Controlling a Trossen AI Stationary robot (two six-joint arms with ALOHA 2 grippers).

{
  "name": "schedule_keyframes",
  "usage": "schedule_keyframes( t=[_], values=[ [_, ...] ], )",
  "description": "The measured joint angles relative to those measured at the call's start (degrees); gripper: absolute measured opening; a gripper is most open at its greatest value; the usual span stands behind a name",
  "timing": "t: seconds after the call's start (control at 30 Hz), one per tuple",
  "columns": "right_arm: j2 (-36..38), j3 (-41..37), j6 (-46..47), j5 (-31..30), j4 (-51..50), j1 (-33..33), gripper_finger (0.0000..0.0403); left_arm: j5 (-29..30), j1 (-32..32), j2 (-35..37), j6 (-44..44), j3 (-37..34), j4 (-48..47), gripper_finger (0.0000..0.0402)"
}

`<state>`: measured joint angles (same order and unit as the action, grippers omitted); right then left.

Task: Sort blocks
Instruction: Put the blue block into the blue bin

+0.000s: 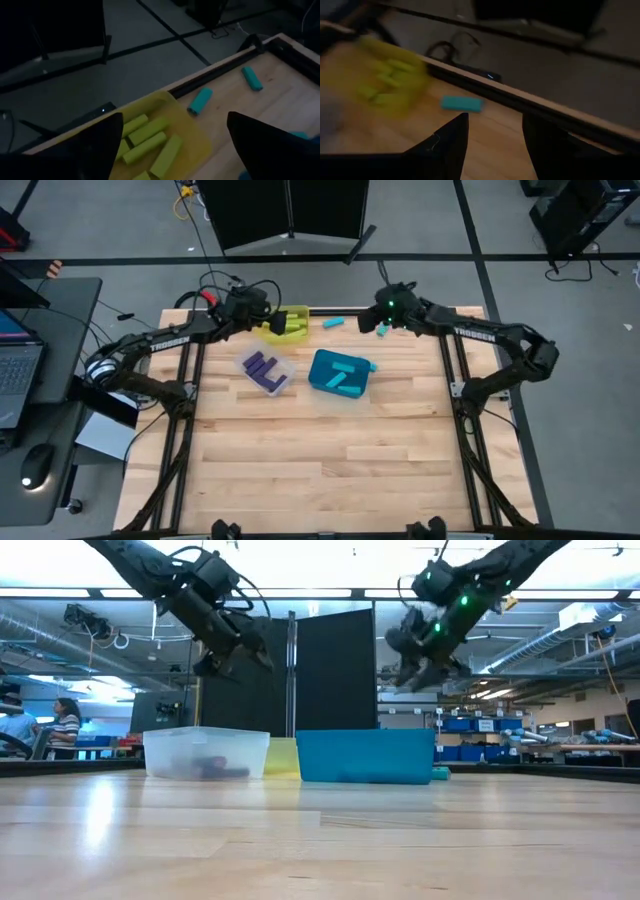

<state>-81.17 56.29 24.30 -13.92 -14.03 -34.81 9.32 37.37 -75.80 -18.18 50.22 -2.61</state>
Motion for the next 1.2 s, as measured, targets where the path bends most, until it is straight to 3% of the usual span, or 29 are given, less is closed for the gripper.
schedule_keyframes(
  t=[0.23,0.4,0.7,1.0,1.2],
  values=[
    [-6.1,0.1,7.2,1.6,-2.6,-6.3,0.0215,0.3,-0.8,1.6,4.1,0.0,-2.3,0.0357],
    [-12.2,0.1,12.6,4.7,-2.7,-8.1,0.0252,0.3,-0.8,1.7,8.1,0.0,-3.2,0.0357],
    [-19.3,0.1,19.6,2.5,-4.9,-9.2,0.0318,0.3,-0.8,1.7,13.2,0.0,-4.3,0.0357],
    [-22.6,0.2,22.1,-0.4,-5.6,-9.8,0.031,0.4,-0.7,2.1,13.7,-2.7,-2.4,0.0357],
    [-25.6,0.5,22.0,-1.7,-6.6,-10.3,0.0276,0.5,-0.6,4.3,13.2,-7.5,1.4,0.0357]
  ],
)
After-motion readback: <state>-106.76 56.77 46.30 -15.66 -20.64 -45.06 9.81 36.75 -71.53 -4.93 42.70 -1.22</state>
